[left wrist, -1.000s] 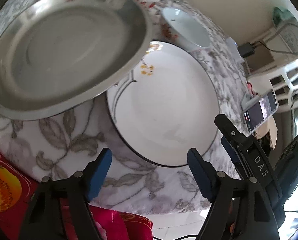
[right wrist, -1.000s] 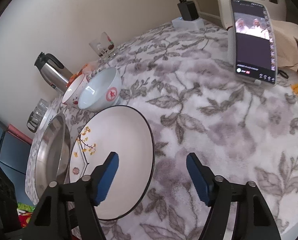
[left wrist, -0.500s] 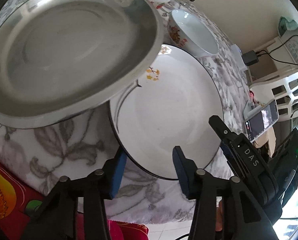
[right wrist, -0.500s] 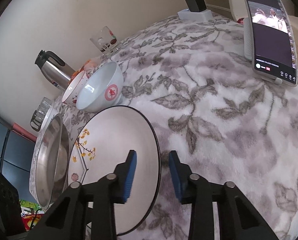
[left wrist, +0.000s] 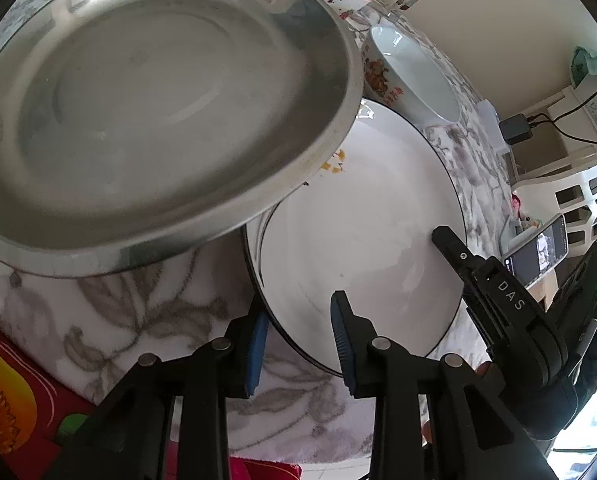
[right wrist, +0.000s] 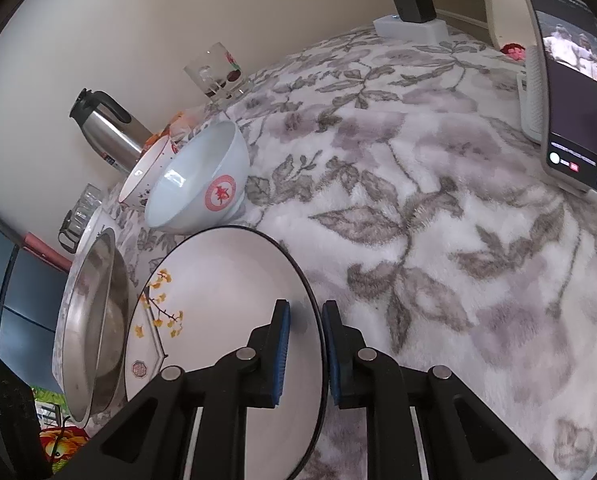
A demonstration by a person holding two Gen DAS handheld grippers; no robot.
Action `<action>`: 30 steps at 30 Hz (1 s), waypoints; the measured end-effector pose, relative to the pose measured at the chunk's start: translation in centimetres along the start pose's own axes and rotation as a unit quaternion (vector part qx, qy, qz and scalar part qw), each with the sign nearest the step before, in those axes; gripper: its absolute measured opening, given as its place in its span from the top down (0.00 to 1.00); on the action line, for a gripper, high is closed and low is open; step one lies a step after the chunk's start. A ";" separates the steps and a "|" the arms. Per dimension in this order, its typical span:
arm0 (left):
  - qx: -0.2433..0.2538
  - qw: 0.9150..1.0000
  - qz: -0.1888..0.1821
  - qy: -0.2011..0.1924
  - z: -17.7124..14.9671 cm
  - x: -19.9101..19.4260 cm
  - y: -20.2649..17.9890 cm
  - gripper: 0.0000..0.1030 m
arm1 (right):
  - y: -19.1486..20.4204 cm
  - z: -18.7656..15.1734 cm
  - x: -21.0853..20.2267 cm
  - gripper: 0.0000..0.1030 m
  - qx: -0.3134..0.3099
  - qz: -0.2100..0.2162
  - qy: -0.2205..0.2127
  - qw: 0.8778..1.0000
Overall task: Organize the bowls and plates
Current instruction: 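Close the left gripper on the plate rim while the right gripper closes too, then lift the blossom plate with both grippers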
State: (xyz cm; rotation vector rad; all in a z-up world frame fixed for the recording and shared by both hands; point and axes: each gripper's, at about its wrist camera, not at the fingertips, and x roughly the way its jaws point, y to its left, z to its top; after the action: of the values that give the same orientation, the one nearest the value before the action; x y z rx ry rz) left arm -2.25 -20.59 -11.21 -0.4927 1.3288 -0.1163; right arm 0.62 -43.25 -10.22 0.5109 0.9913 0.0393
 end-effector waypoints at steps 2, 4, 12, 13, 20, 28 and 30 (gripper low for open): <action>-0.001 1.000 0.000 -0.001 0.1 0.1 0.0 0.68 | 0.0 0.2 0.2 0.83 -0.003 0.001 0.000 1.000; -0.001 1.000 0.001 -0.002 0.2 0.2 0.0 0.68 | -0.1 0.3 0.3 0.82 -0.003 0.006 0.000 1.000; 0.000 1.000 0.010 -0.012 0.7 0.4 0.0 0.70 | -0.1 0.7 0.6 0.82 -0.012 0.016 0.002 1.000; 0.000 1.000 0.010 -0.013 0.7 0.4 0.0 0.70 | -0.1 0.8 0.6 0.82 -0.014 0.017 0.003 1.000; 0.004 0.999 0.023 -0.022 0.8 0.3 0.0 0.76 | -0.1 0.8 0.7 0.82 -0.014 0.018 0.002 1.000; 0.005 0.999 0.029 -0.033 1.0 0.0 0.2 0.79 | -0.1 0.2 0.0 0.87 -0.026 0.022 0.003 0.999; 0.011 0.999 0.029 -0.041 0.9 -0.3 -0.1 0.80 | -0.2 0.0 -0.5 0.88 -0.030 0.022 0.000 0.999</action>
State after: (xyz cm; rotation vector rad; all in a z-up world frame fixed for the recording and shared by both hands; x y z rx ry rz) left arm -1.49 -20.32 -10.80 -0.4348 1.2599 -0.0630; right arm 0.33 -43.51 -9.93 0.4781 0.9760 0.1070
